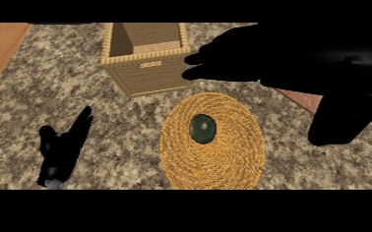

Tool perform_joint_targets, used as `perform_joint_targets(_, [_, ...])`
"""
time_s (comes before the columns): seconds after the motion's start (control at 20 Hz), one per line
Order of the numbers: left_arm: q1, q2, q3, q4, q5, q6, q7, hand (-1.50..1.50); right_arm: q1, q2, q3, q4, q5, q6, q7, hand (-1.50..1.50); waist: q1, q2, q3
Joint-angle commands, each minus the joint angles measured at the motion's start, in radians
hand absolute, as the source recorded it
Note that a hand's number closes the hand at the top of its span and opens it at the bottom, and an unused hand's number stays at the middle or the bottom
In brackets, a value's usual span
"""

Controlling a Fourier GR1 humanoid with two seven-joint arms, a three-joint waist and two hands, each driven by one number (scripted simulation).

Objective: Pick the squash from the placemat and place it in the basket

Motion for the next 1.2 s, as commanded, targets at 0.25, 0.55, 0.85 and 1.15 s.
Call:
perform_joint_targets(0.25, [0.05, -0.007, -0.008, 0.05, -0.002, -0.022, 0.075, 0.0, 0.128, 0.092, 0.018, 0.006, 0.125, -0.052, -0.054, -1.5, 0.009, 0.012, -0.01])
perform_joint_targets(0.55, [0.076, -0.014, 0.006, 0.067, 0.001, -0.062, 0.042, 0.0, 0.228, 0.189, 0.097, -0.037, 0.232, -0.127, -0.043, -1.5, 0.006, 0.011, -0.01])
perform_joint_targets(0.85, [0.081, -0.023, 0.004, 0.041, -0.033, -0.031, 0.059, 0.0, 0.237, 0.203, 0.171, 0.056, 0.413, -0.176, -0.134, -1.5, 0.017, 0.015, -0.01])
perform_joint_targets(1.15, [0.095, 0.005, 0.027, -0.025, -0.019, -0.057, 0.111, 0.0, 0.28, 0.217, 0.196, 0.126, 0.49, -0.212, -0.207, -1.5, 0.018, 0.011, -0.009])
